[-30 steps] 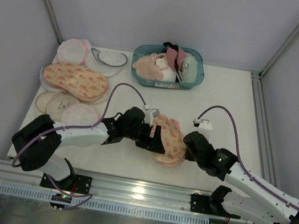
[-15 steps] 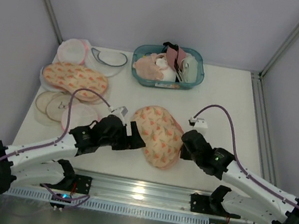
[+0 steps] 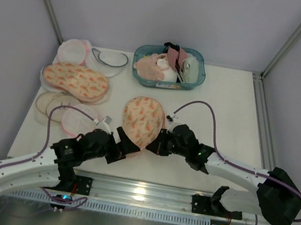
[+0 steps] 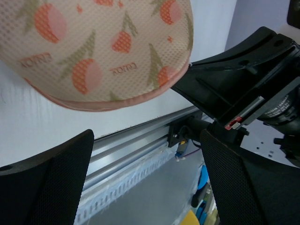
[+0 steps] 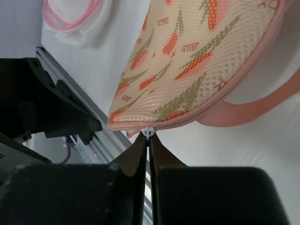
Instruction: Unzip the laundry bag and remove the bra
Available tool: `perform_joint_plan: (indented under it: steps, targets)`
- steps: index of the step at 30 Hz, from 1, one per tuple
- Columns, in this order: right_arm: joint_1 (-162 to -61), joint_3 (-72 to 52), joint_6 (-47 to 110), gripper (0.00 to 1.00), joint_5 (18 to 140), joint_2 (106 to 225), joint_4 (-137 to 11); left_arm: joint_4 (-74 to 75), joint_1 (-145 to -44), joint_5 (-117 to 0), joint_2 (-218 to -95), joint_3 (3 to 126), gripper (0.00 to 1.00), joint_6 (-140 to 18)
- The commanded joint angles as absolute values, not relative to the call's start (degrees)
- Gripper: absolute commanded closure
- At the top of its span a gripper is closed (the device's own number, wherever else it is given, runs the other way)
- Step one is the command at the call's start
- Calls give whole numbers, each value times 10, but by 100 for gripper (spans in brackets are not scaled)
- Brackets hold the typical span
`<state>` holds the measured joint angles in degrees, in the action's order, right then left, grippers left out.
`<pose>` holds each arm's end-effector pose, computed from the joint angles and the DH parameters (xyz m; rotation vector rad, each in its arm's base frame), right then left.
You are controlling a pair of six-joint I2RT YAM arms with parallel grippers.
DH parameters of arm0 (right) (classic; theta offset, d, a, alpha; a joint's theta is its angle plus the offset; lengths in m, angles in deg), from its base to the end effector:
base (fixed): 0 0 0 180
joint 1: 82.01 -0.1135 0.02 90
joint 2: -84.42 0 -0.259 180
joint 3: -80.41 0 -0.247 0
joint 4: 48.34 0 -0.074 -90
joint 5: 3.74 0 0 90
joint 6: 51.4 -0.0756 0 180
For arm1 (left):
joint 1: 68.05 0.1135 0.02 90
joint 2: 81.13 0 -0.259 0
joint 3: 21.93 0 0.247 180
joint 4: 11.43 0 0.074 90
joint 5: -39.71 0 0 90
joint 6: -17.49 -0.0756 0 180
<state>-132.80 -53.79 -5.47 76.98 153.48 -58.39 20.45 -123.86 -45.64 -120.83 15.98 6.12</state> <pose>0.1666 0.2235 0.1762 -0.2422 2.3566 1.0702 0.1129 -0.1553 0.1884 -0.5351 2.3832 -1.1671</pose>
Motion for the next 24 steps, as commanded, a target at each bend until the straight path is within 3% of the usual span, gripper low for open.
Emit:
perform_joint_plan:
  steps: [1, 14, 19, 24]
  targets:
    - [-1328, -535, -101, 96, 717, 1561, -411, 219, -1249, -413, -1182, 156, 4, 131]
    - [-1329, -531, -107, 96, 720, 1618, -313, 275, -1261, -304, -1060, 90, 1, 297]
    - [-1329, -541, -85, 96, 675, 1614, -280, 113, -1262, -256, -1099, 41, 0, 337]
    - [-1330, -534, -75, 96, 620, 1634, -270, 60, -1262, -184, -1171, 70, 1, 327]
